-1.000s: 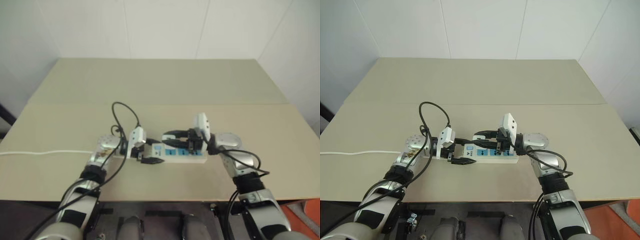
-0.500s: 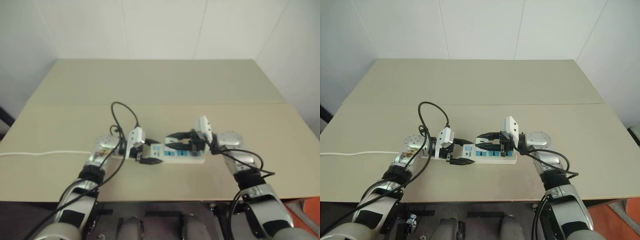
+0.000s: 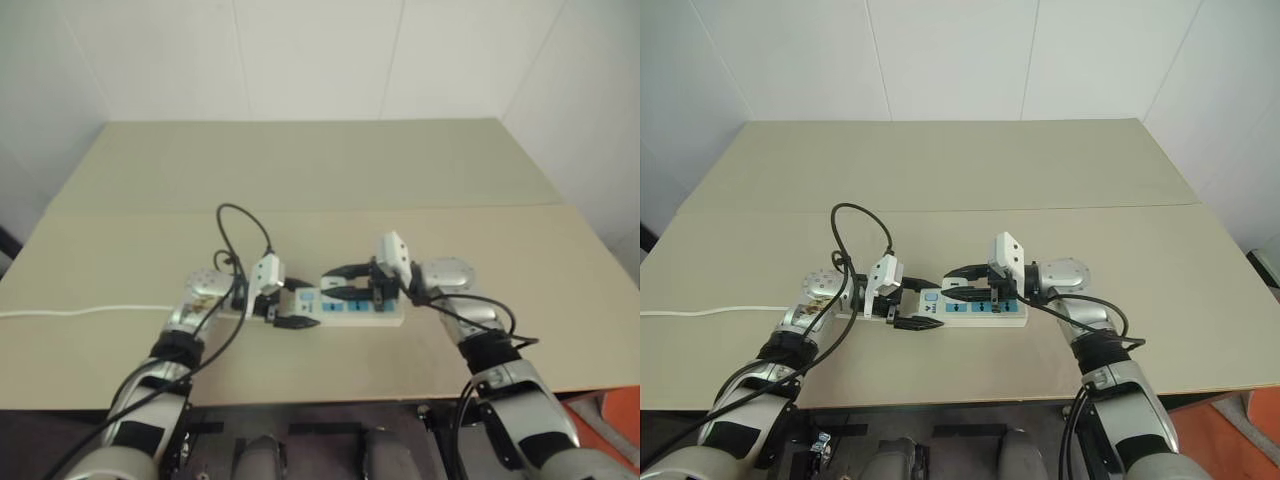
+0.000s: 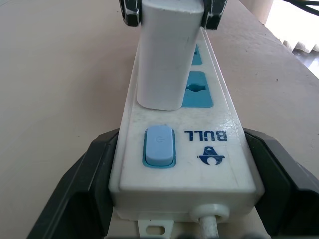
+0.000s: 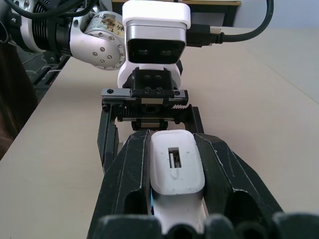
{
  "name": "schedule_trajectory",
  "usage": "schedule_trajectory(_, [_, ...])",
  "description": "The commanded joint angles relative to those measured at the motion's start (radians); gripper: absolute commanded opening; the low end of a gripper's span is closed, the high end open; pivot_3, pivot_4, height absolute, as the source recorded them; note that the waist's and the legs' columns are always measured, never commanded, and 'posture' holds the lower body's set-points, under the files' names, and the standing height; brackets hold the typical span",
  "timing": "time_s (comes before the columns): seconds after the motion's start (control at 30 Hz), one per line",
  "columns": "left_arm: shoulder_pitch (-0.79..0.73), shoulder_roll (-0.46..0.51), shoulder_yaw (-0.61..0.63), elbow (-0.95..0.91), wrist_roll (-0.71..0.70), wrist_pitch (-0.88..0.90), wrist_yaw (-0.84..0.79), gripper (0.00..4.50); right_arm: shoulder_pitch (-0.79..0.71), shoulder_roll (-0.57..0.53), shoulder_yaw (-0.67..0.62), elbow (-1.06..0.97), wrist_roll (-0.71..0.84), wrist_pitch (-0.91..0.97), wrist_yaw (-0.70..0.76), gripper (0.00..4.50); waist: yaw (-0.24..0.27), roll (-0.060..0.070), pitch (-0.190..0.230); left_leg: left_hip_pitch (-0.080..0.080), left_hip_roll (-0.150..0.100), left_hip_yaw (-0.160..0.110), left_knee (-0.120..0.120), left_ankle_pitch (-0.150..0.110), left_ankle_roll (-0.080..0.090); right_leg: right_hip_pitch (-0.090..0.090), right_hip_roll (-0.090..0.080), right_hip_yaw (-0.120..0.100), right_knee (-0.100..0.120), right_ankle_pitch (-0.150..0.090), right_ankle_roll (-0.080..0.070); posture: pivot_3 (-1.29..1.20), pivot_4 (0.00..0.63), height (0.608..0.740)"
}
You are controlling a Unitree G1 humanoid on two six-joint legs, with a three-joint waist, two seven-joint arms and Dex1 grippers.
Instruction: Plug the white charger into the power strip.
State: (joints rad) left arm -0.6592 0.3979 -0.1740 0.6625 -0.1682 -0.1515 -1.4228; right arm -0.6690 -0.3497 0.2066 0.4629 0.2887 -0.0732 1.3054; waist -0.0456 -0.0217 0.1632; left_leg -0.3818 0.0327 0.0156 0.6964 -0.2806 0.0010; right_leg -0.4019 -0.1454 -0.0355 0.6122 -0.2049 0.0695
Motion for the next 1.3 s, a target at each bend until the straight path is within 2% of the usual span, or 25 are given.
schedule_trajectory(0.03, [0.011, 0.012, -0.003, -0.011, 0.010, -0.003, 0.001, 3.29, 0.023, 0.002, 0.050, 0.049, -0.066, 0.033, 0.005, 1.19, 0.000, 0.000, 0.000, 0.000, 0.000, 0.000, 0.000, 0.000, 0.000, 0.000, 0.000, 0.000, 0.000, 0.000, 0.000, 0.00, 0.150, 0.740])
schedule_trajectory(0.37, [0.047, -0.009, -0.001, -0.048, 0.006, 0.001, 0.042, 3.29, 0.027, 0.009, 0.052, 0.046, -0.048, 0.092, 0.023, 1.19, 0.001, 0.000, -0.001, 0.002, 0.000, 0.000, -0.001, 0.000, 0.000, 0.001, 0.000, 0.001, 0.000, 0.000, 0.000, 0.00, 0.150, 0.740])
schedule_trajectory(0.6, [0.070, -0.007, 0.002, -0.080, 0.005, 0.015, 0.054, 3.29, 0.026, 0.006, 0.054, 0.058, -0.061, 0.075, 0.029, 1.19, 0.002, 0.000, -0.001, 0.011, 0.000, 0.000, -0.003, 0.000, 0.000, 0.011, 0.000, 0.001, -0.002, -0.001, -0.001, 0.00, 0.150, 0.740])
schedule_trajectory(1.07, [0.072, -0.011, -0.006, -0.089, 0.006, 0.028, 0.048, 3.29, 0.035, 0.005, 0.045, -0.006, -0.047, 0.062, 0.025, 1.19, 0.004, 0.000, -0.001, 0.011, 0.000, 0.000, -0.003, 0.000, 0.001, 0.011, 0.000, 0.000, -0.001, -0.001, -0.001, 0.00, 0.150, 0.740])
schedule_trajectory(1.3, [0.071, -0.010, -0.005, -0.086, 0.006, 0.029, 0.043, 3.29, 0.038, 0.010, 0.046, -0.019, -0.061, 0.073, 0.017, 3.39, 0.007, 0.001, -0.001, 0.009, 0.000, 0.000, -0.003, 0.000, 0.001, 0.010, 0.000, 0.000, -0.002, -0.001, -0.001, 0.00, 0.150, 0.740])
